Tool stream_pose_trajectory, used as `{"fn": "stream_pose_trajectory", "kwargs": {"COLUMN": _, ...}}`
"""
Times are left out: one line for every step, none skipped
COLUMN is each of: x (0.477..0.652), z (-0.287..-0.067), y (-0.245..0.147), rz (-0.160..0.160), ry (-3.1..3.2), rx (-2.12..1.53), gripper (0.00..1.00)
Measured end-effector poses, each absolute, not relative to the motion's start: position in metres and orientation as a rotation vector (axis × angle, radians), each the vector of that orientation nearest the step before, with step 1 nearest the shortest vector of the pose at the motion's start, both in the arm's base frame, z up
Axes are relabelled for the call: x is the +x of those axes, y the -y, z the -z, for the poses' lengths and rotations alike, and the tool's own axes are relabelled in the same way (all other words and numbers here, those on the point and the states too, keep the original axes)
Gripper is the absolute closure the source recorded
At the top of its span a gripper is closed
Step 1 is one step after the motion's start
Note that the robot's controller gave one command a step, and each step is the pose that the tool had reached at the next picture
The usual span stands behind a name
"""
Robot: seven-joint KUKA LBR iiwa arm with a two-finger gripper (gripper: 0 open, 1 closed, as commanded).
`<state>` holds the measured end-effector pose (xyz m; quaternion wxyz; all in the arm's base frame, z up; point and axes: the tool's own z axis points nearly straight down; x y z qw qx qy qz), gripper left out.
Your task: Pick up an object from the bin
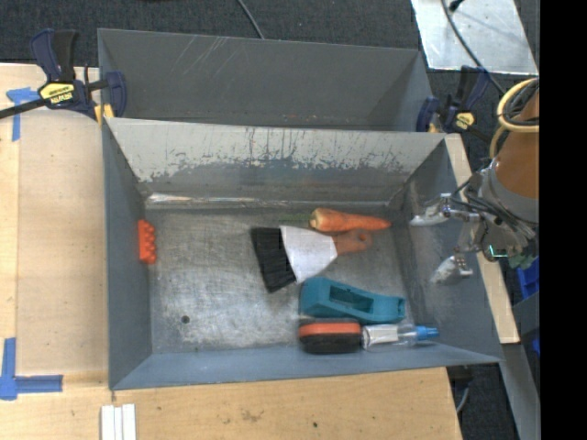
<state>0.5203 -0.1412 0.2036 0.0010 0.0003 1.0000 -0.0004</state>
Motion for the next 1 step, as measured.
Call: {"fn": "stream_pose_trajectory", "kwargs": {"x": 0.5267, "z": -0.1521, "y": 0.1207, "rz": 0.005, "ry": -3.131, "rx": -0.025, "gripper": 0.0}}
